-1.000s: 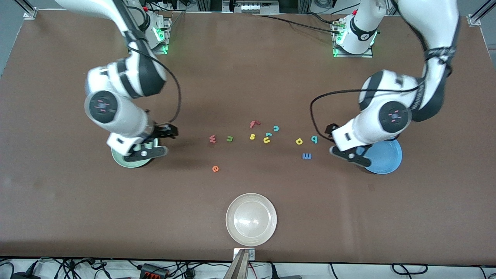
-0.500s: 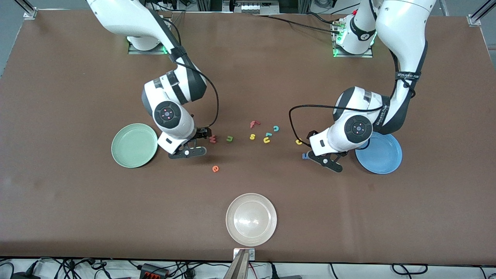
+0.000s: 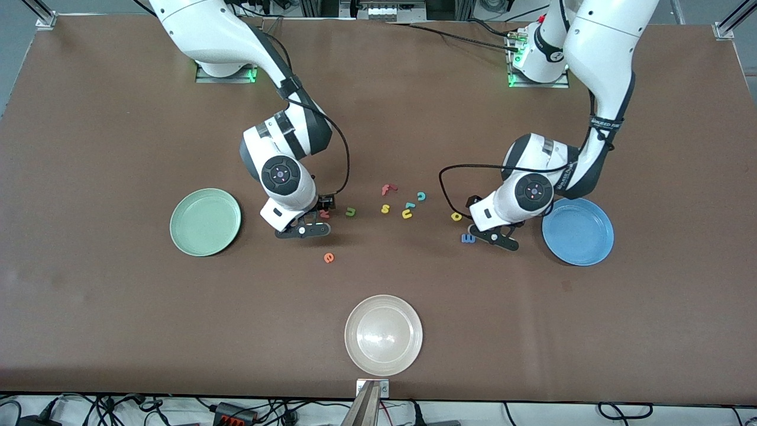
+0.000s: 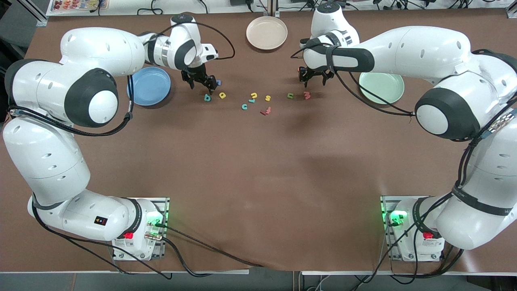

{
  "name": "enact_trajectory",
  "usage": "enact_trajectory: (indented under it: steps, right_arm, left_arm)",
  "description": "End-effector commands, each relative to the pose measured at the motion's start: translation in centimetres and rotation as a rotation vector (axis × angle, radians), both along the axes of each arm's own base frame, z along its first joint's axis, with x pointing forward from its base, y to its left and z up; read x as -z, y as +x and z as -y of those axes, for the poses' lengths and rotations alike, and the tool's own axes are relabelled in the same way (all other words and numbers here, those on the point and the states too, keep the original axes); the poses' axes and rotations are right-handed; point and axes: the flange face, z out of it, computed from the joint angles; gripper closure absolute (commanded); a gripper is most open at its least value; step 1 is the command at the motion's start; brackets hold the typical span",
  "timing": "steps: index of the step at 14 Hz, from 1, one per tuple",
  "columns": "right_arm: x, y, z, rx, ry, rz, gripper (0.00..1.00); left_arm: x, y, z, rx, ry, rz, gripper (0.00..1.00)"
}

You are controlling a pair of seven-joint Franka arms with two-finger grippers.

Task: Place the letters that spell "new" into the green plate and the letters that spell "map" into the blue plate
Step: 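Grasp the cyan b with the left gripper while the right gripper grasps pink m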

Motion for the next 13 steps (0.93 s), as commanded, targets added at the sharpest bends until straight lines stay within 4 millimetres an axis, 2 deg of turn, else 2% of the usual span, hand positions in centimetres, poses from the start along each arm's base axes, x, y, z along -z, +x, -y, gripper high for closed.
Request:
enact_trajectory:
  steps: [1, 3, 6, 10, 11, 13]
  right_arm:
    - [1.0, -0.3, -1.2, 0.032, 0.032, -0.002, 0.26]
    - [1.8, -0.4, -1.3, 0.031, 0.03, -0.005, 0.28]
    - [3.5, -0.9, -1.7, 0.023, 0.019, -0.018, 0.32]
    - [5.2, -0.9, -1.9, 0.029, 0.023, -0.001, 0.35]
    - [5.3, -1.0, -2.1, 0.029, 0.022, 0.002, 0.35]
    - [5.4, -1.0, -2.0, 0.029, 0.019, -0.001, 0.37]
  left_arm:
    - [0.5, -1.0, 0.0, -0.022, -0.007, 0.029, 0.0]
    - [1.3, -1.6, 0.6, -0.008, -0.007, 0.026, 0.02]
    - [2.2, -1.8, 0.7, -0.007, -0.003, 0.013, 0.38]
    - [2.1, -1.8, 0.8, -0.005, -0.004, 0.015, 0.68]
    - [2.1, -1.7, 0.8, -0.001, -0.005, 0.016, 0.75]
    - [1.7, -1.5, 0.8, 0.004, -0.007, 0.021, 0.79]
